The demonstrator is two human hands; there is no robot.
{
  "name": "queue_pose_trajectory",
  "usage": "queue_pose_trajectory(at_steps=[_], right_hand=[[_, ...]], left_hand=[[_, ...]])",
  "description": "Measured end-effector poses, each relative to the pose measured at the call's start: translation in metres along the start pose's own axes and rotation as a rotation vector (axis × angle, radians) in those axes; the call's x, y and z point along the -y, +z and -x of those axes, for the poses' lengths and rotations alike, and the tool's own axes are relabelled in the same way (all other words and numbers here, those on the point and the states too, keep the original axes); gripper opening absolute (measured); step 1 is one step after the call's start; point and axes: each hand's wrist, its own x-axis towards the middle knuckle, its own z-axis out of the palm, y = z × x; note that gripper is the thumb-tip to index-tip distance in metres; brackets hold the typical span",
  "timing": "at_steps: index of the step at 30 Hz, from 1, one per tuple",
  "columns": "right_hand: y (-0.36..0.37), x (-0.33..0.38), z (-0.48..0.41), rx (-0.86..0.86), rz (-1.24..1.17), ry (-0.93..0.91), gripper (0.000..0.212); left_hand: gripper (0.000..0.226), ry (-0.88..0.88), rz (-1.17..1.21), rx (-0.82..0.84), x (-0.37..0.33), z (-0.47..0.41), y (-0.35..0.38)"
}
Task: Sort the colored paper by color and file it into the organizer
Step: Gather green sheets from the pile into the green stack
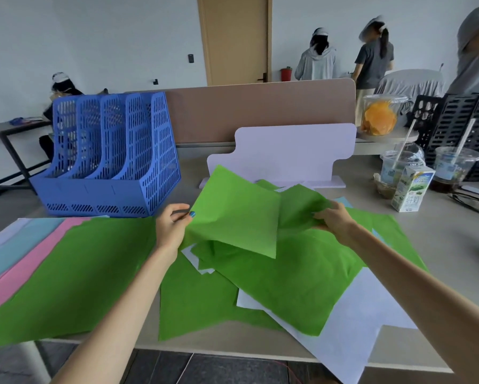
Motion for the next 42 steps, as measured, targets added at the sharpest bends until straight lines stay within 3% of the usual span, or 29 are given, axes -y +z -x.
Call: queue_pose_trajectory(at_steps=[7,11,14,17,22,25,30,33,37,42], right_hand=[[-0.006,0.016,-0.022,0.04,0.215,0.051,0.018],[0.006,0.013,-0.04,0.102,0.231,0.056,0.023],[0.023,0.007,-0.047,0.009,0.097,0.062,0.016],[0.035,0.005,-0.041,0.015,-0.14,0.177,0.027],[0.03,0.004,-0.031,0.019,-0.197,0.212,0.039],[0.026,0.001,-0.023,0.045,-0.198,0.22,0.05],[0.027,0.002,0.0,0.111,-0.395,0.266,0.041],[0.031,-0.007,0.005,0.088,-0.201,0.232,0.043],[0.036,-0.016,0.015,0.036,0.181,0.036,0.035],[0.041,-0.014,0.014,0.014,0.108,-0.07,0.046]], left_hand=[[0.027,0.003,0.074,0.096,0.0,-0.017,0.001],[0.024,-0.016,0.002,0.172,0.011,-0.019,0.016],[0.019,-0.055,-0.111,0.232,0.022,-0.017,0.028],[0.02,-0.083,-0.274,0.262,0.031,-0.015,0.037],[0.021,-0.01,-0.487,0.248,0.03,-0.009,0.043],[0.017,0.018,-0.517,0.302,0.026,-0.006,0.045],[0.017,0.048,-0.473,0.334,0.017,0.007,0.041],[0.016,0.053,-0.488,0.33,0.015,0.017,0.038],[0.013,0.051,-0.495,0.309,0.017,0.023,0.035],[0.033,0.057,-0.539,0.194,0.017,0.019,0.033]])
